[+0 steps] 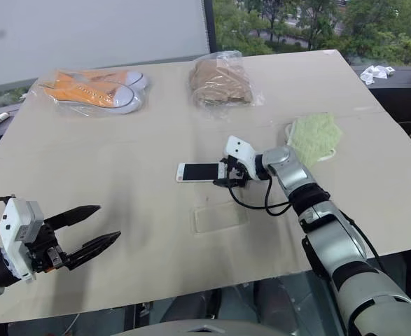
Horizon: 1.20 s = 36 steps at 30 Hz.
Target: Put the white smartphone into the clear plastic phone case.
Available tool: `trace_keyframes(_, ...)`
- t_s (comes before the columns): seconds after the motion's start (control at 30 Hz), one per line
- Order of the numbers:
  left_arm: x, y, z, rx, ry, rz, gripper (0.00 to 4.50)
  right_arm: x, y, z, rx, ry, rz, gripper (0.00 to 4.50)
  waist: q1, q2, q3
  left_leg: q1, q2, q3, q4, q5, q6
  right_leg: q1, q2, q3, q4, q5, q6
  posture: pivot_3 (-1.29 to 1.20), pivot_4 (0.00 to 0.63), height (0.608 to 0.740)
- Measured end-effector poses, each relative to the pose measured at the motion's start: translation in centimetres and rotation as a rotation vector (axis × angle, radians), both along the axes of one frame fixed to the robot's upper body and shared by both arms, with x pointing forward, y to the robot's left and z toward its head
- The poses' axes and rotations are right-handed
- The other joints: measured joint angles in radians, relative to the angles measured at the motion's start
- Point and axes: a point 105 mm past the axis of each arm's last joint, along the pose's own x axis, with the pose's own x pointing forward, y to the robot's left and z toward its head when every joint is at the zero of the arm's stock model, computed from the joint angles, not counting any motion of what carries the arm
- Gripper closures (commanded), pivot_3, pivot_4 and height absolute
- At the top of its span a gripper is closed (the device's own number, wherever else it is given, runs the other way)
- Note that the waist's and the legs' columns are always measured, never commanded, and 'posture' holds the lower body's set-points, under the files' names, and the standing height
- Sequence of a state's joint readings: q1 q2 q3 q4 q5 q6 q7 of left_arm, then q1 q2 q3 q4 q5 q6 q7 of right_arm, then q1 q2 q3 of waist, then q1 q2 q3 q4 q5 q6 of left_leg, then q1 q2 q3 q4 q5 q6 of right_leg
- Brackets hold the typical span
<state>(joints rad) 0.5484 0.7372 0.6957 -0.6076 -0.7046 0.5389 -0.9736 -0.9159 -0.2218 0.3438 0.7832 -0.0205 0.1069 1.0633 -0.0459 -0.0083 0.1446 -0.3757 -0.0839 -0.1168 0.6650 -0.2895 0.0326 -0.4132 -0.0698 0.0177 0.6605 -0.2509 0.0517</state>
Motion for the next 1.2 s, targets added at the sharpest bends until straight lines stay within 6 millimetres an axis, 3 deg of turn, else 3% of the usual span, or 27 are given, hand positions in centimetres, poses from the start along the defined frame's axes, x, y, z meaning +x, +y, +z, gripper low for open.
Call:
trace_keyframes(0.27,-0.1,-0.3,-0.5,-0.002,0.014,-0.014,0.00,-0.1,0.0,0.1,0.019,-0.015,0.021,1.65,0.001,0.001,0.000,0.000,0.000,0.000,-0.001,0.000,0.000,0.000,0.000,0.001,0.000,0.000,0.000,0.00,0.150,0.740)
trace_keyframes(0.47,0.0,-0.3,-0.9,-0.015,0.015,-0.021,0.00,-2.3,-0.9,0.4,0.055,-0.002,0.101,1.65,0.008,0.002,0.001,-0.004,0.000,-0.001,-0.001,0.000,0.000,-0.001,0.000,-0.001,-0.004,0.000,0.000,0.00,0.150,0.740)
trace_keyframes(0.7,1.2,-1.0,-1.0,-0.026,0.005,-0.079,0.00,-6.2,-2.8,4.5,0.140,-0.020,0.179,1.65,0.021,0.003,0.002,-0.004,0.000,-0.003,-0.001,0.000,0.000,-0.001,-0.001,-0.002,-0.004,0.000,0.000,0.00,0.150,0.740)
trace_keyframes(0.77,1.4,-1.3,-1.0,-0.025,0.002,-0.093,0.00,-7.2,-3.7,4.8,0.135,-0.007,0.191,1.65,0.028,0.003,0.002,-0.004,0.000,-0.003,-0.001,0.000,0.000,-0.001,-0.001,-0.002,-0.004,0.000,0.000,0.00,0.150,0.740)
trace_keyframes(0.9,1.9,-3.1,-1.7,-0.028,0.055,-0.199,0.00,-9.1,-6.7,3.5,0.047,0.057,0.161,1.65,0.039,0.003,0.002,-0.005,0.000,-0.003,-0.001,0.000,0.000,0.000,-0.001,-0.003,-0.005,0.000,0.000,0.00,0.150,0.740)
trace_keyframes(1.1,4.1,-6.2,-1.8,0.001,0.057,-0.391,0.00,-10.1,-8.2,2.9,-0.018,0.063,0.136,1.65,0.033,0.003,0.003,-0.004,0.000,-0.002,-0.001,0.000,0.000,-0.001,-0.001,-0.003,-0.004,0.000,0.000,0.00,0.150,0.740)
trace_keyframes(1.2,6.0,-7.4,-1.7,0.002,0.054,-0.453,0.87,-10.0,-8.0,2.3,-0.044,0.056,0.124,1.65,0.033,0.002,0.003,-0.005,0.000,-0.003,0.000,0.000,0.000,-0.001,-0.001,-0.003,-0.004,0.000,0.000,0.00,0.150,0.740)
